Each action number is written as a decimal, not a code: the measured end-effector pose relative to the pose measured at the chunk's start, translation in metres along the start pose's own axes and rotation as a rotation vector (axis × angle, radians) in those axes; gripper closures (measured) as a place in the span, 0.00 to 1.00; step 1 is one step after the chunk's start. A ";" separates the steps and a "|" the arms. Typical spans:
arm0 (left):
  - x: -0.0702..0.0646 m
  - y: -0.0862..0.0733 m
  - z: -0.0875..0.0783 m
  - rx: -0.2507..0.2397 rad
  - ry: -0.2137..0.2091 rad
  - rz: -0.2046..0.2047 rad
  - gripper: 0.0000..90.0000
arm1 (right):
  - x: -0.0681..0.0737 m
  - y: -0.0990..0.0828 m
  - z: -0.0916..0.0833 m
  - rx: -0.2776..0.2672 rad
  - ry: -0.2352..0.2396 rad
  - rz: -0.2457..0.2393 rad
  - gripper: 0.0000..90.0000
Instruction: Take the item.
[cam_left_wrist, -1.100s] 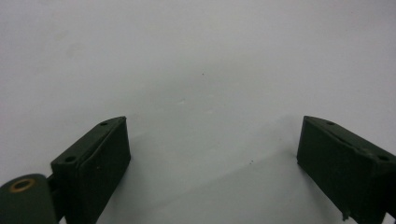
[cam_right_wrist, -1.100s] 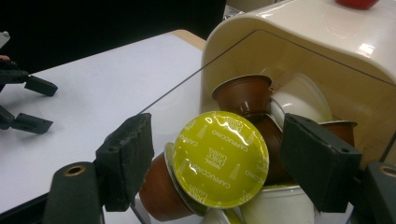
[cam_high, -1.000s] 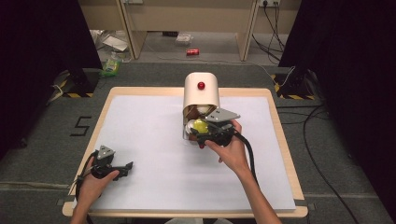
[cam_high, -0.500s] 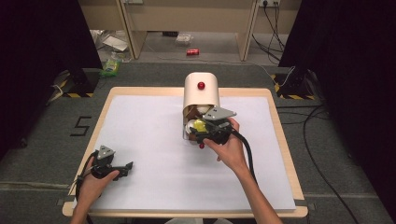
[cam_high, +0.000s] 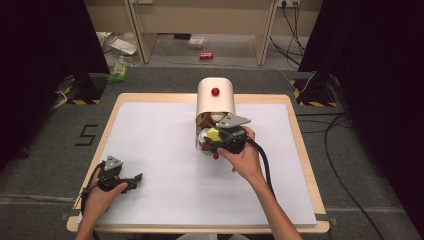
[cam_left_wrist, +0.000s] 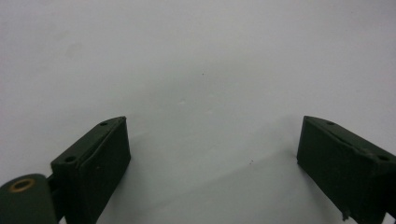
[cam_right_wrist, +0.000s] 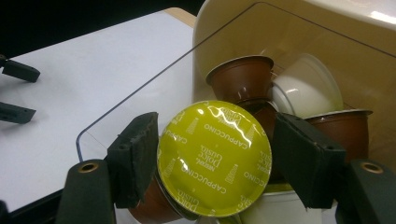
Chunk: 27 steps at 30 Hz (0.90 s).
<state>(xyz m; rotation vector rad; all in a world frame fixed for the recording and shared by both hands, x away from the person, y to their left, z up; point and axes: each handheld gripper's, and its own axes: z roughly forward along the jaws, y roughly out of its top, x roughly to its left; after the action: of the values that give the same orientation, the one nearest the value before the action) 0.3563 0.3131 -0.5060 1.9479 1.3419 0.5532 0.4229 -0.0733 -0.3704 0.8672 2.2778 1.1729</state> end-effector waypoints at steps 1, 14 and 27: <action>0.000 0.000 0.000 0.000 0.000 0.000 0.10 | 0.000 0.000 0.000 -0.001 0.000 0.000 0.37; 0.000 0.000 0.000 0.000 0.000 0.000 0.10 | -0.002 0.000 -0.001 -0.009 0.022 0.016 0.43; 0.000 0.000 0.000 0.000 0.000 0.000 0.10 | -0.008 0.007 -0.030 -0.078 0.024 0.027 0.43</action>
<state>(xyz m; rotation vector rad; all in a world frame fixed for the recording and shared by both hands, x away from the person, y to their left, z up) 0.3563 0.3131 -0.5060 1.9481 1.3419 0.5533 0.4120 -0.0928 -0.3477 0.8611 2.2294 1.2813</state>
